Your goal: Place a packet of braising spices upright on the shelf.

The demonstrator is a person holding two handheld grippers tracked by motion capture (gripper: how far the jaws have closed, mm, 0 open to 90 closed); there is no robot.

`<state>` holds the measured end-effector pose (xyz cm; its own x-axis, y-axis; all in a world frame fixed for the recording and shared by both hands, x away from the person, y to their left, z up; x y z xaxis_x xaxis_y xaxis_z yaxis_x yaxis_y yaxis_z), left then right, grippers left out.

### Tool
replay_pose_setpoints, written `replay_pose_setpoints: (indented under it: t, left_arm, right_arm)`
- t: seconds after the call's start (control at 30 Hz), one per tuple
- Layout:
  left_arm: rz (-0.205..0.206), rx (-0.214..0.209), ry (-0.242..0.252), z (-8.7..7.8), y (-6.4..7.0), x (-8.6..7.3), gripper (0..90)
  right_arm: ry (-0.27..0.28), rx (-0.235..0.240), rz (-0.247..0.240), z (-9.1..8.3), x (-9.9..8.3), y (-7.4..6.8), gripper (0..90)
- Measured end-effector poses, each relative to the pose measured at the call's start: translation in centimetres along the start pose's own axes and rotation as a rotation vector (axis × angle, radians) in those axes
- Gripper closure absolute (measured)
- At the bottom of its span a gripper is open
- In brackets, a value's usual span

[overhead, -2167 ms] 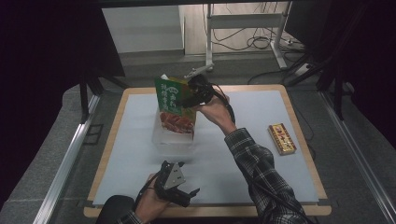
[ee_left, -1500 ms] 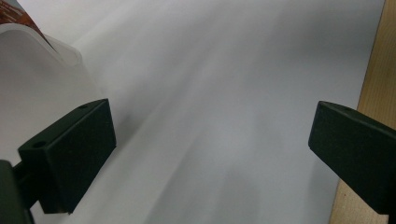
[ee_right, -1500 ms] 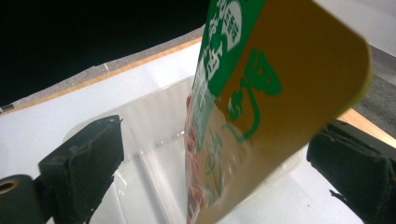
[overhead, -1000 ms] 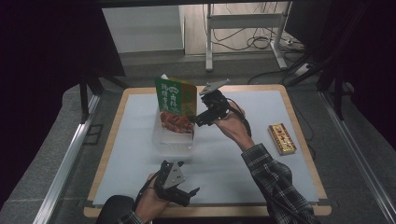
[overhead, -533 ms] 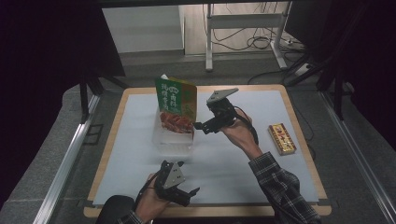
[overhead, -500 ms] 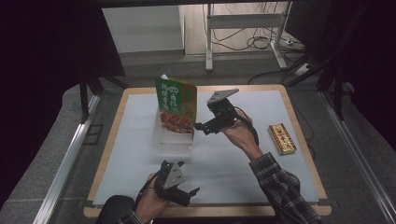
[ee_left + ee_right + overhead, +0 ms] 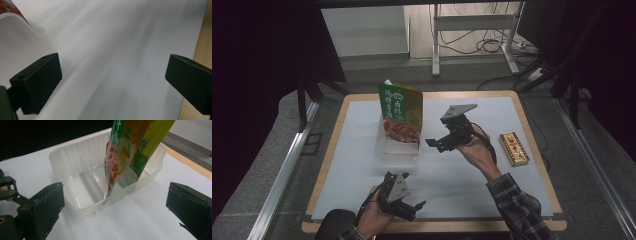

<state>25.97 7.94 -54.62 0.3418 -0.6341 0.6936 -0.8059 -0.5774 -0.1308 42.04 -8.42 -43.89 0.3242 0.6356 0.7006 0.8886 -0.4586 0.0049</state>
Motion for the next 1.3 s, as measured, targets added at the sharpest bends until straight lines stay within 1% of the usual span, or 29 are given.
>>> replay_pose_setpoints:
  t: [0.17,0.27,0.37,0.5,0.53,0.6,0.73,0.87,0.93,1.0,1.13,1.23,1.3]
  left_arm:
    - [0.0,0.001,0.0,0.0,0.0,0.0,0.4]
    - [-0.001,0.001,0.002,0.0,0.0,0.0,0.4]
    - [-0.003,0.003,0.003,0.1,0.0,0.0,0.4]
    - [-0.011,0.002,0.008,0.1,0.0,0.0,0.5]
    - [-0.011,0.002,0.008,0.1,0.0,0.0,0.5]
    - [-0.004,0.005,0.001,0.1,0.0,0.0,0.4]
    - [-0.006,0.009,0.002,0.0,-0.1,0.0,0.4]
    - [-0.008,0.009,0.004,0.0,-0.1,0.0,0.4]
    - [-0.006,0.009,0.003,0.0,-0.1,0.0,0.4]
    - [-0.007,0.009,0.002,0.0,-0.1,0.0,0.4]
    - [-0.01,0.009,0.003,0.0,-0.1,0.0,0.4]
    - [-0.012,0.008,0.004,-0.1,-0.1,0.0,0.4]
    - [-0.012,0.008,0.004,-0.1,-0.1,0.0,0.4]
  right_arm:
    - [0.01,-0.005,0.018,-0.3,-1.0,0.1,1.9]
    - [0.014,-0.015,0.016,-0.5,-1.4,0.1,1.9]
    - [0.024,-0.029,0.013,-0.8,-2.2,0.3,1.9]
    - [0.015,-0.045,0.019,-0.9,-3.1,0.5,1.9]
    - [0.015,-0.045,0.019,-0.9,-3.1,0.5,1.9]
    - [0.002,-0.056,0.022,-0.9,-3.6,0.8,1.9]
    - [0.0,-0.047,0.044,-1.1,-4.2,1.1,1.9]
    - [-0.015,-0.064,0.059,-1.3,-4.8,1.5,1.9]
    - [-0.02,-0.074,0.059,-1.4,-5.1,1.7,1.9]
    - [-0.023,-0.072,0.069,-1.5,-5.5,1.9,1.9]
    - [-0.025,-0.062,0.113,-1.9,-6.1,2.4,2.0]
    - [-0.025,-0.082,0.132,-2.3,-6.6,3.0,2.1]
    - [-0.042,-0.103,0.137,-2.5,-7.2,3.5,2.0]
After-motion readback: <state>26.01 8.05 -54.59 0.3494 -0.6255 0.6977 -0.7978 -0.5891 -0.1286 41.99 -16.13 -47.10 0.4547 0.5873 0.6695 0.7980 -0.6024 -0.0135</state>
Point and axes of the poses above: each handheld gripper's, and its own axes: z roughly forward along the jaws, x roughly out of its top, y roughly to its right, the point moved 4 cm from there along z, roughly forward along the jaws, and after that the axes turned 11 degrees about -y, right-handed, at the moved point
